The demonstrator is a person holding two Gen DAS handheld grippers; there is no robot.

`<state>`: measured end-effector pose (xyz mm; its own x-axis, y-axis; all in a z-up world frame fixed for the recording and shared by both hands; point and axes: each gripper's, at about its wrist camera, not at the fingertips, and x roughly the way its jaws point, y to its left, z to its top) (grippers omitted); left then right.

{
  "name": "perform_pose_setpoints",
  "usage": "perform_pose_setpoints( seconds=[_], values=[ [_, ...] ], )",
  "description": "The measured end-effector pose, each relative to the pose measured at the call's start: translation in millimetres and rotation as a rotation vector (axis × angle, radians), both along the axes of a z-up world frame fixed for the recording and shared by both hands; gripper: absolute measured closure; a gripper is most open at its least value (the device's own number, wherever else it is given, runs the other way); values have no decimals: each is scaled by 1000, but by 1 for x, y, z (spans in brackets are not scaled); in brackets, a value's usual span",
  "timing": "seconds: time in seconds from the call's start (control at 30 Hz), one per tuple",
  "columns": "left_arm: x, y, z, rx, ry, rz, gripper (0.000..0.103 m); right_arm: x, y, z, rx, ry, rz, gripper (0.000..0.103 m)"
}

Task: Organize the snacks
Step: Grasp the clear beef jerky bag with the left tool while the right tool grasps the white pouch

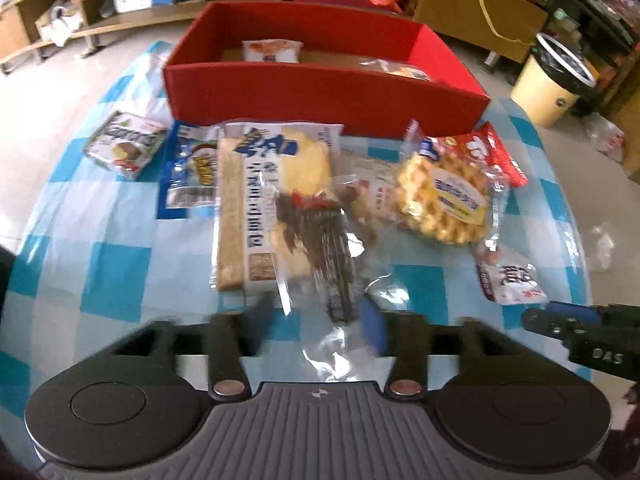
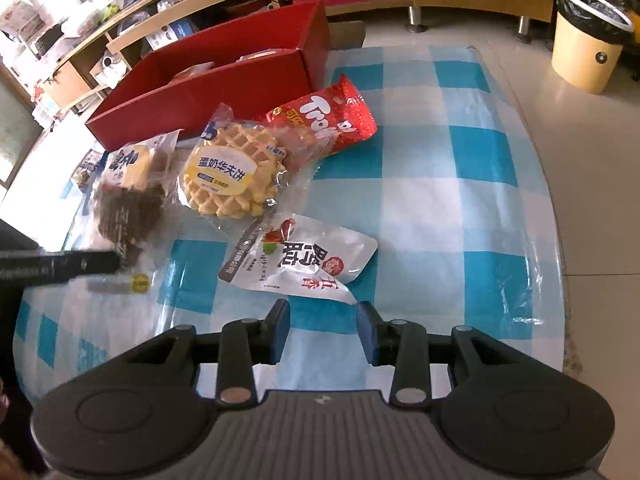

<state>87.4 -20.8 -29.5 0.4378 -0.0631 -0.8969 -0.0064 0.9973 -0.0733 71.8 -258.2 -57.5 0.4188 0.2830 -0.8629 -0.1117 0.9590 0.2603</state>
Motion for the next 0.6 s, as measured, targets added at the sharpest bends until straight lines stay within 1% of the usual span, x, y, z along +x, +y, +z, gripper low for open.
perform_pose_setpoints(
  seconds=[0.03, 0.07, 0.13, 0.2, 0.23, 0.3, 0.37, 0.43, 0.47, 0.5, 0.53, 0.57, 0.6],
  values=[
    [0, -1, 1, 18, -17, 15, 14, 1, 0, 1, -4, -4, -10, 68],
    [1, -2, 1, 30, -28, 27, 13, 1, -2, 2, -6, -6, -21, 67],
    [5, -5, 1, 11, -29, 48, 12, 3, -5, 4, 5, -7, -40, 67],
    [9, -9, -3, -33, -15, 83, 3, 5, -8, 5, 27, -3, -60, 66],
    [10, -12, -7, -37, -5, 100, 3, 5, -10, 6, 40, -1, -69, 66],
    [16, -21, -18, -8, 22, 147, 3, 5, -11, 9, 58, -3, -74, 66],
    [23, -25, -29, 17, 35, 223, 4, 4, -11, 11, 60, -11, -71, 65],
    [30, -25, -37, 11, 38, 298, 4, 2, -12, 14, 63, -19, -70, 65],
    [30, -27, -38, 28, 25, 312, 4, 2, -12, 14, 61, -21, -66, 65],
    [31, -30, -38, 52, 22, 312, 8, 1, -12, 15, 58, -24, -65, 65],
    [32, -32, -38, 74, 19, 301, 15, 1, -12, 15, 55, -25, -63, 65],
    [31, -32, -36, 91, 9, 285, 20, 1, -11, 15, 52, -24, -59, 65],
    [29, -30, -34, 102, 2, 272, 31, 1, -11, 14, 52, -24, -55, 65]
  ],
)
